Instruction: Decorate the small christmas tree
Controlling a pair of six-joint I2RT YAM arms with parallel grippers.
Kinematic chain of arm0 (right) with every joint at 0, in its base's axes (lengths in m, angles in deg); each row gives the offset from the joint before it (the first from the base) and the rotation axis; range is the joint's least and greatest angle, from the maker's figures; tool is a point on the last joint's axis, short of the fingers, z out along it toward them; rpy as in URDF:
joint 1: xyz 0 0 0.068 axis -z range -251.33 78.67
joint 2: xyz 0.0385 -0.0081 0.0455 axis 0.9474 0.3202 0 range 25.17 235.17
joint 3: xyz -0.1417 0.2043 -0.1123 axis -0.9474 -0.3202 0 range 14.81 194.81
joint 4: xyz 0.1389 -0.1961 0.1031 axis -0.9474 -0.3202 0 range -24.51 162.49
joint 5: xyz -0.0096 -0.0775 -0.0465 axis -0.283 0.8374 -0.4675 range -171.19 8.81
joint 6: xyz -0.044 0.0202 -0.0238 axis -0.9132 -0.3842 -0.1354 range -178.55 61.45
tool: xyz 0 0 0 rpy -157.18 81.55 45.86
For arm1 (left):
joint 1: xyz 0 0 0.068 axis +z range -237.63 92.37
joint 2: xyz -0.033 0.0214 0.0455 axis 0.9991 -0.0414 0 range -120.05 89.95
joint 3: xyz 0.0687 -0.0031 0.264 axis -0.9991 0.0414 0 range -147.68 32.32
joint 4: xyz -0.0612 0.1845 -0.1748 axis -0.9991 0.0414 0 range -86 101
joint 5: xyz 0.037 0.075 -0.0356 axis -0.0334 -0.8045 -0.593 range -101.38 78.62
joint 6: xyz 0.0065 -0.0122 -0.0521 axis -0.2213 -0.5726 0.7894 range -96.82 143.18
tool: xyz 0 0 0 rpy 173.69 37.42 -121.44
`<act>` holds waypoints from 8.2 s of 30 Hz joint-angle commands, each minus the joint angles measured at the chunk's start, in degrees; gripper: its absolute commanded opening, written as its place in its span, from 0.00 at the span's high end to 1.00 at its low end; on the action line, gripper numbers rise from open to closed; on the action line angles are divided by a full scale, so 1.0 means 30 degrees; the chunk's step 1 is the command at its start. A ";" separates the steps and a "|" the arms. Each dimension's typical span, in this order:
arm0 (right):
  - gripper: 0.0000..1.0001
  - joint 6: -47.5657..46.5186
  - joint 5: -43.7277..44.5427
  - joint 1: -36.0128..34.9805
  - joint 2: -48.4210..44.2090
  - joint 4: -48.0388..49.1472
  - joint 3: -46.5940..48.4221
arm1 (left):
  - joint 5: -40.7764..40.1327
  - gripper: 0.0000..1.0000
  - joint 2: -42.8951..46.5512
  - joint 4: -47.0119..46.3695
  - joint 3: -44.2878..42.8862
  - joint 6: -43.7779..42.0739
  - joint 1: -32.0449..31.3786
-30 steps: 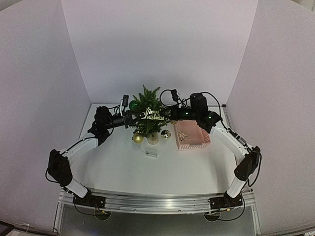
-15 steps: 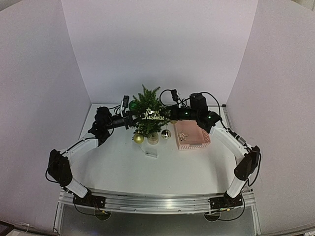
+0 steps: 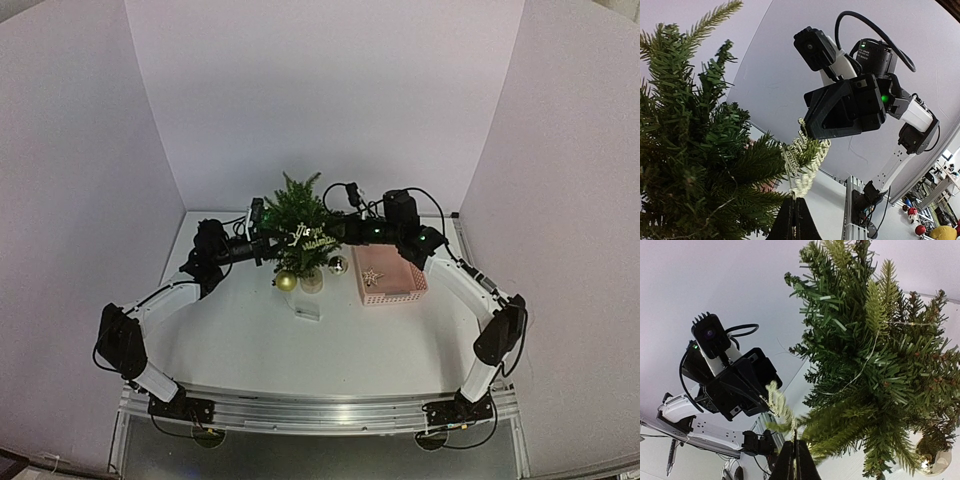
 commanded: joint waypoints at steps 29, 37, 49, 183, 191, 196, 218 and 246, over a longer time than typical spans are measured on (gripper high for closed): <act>0.83 -0.0676 0.0785 0.0129 -0.0972 0.0782 -0.0265 | 0.1094 0.42 0.1084 0.0900 -0.0646 -0.1271 -0.0161; 0.93 -0.1433 0.0558 0.0133 -0.1396 0.0964 -0.0369 | 0.1380 0.25 0.1129 0.1272 -0.0917 -0.1171 -0.0051; 0.99 -0.0567 -0.0060 0.0132 -0.1174 0.3704 -0.1219 | 0.1216 0.50 0.0486 0.1848 -0.1326 -0.1006 -0.0053; 0.68 1.4404 1.5161 -0.7291 0.3282 -1.3514 -0.6050 | -0.5643 0.14 0.8552 0.6766 0.2612 -0.7443 0.1263; 0.63 1.4024 1.4676 -0.6973 0.2965 -1.2056 -0.6868 | -0.5646 0.14 0.8830 0.6540 0.2918 -0.7421 0.1293; 0.65 1.4661 1.4852 -0.6846 0.3187 -1.1641 -0.7135 | -0.5660 0.14 0.8986 0.6608 0.2960 -0.7515 0.1382; 0.69 1.4891 1.3483 -0.6744 0.3908 -0.8215 -0.9769 | -0.5461 0.14 0.9173 0.6554 0.3093 -0.7276 0.1467; 0.92 0.6130 1.3238 -0.7042 0.1339 -0.7361 -1.0260 | -0.2694 0.16 0.9392 1.2053 0.2491 -1.0593 0.1560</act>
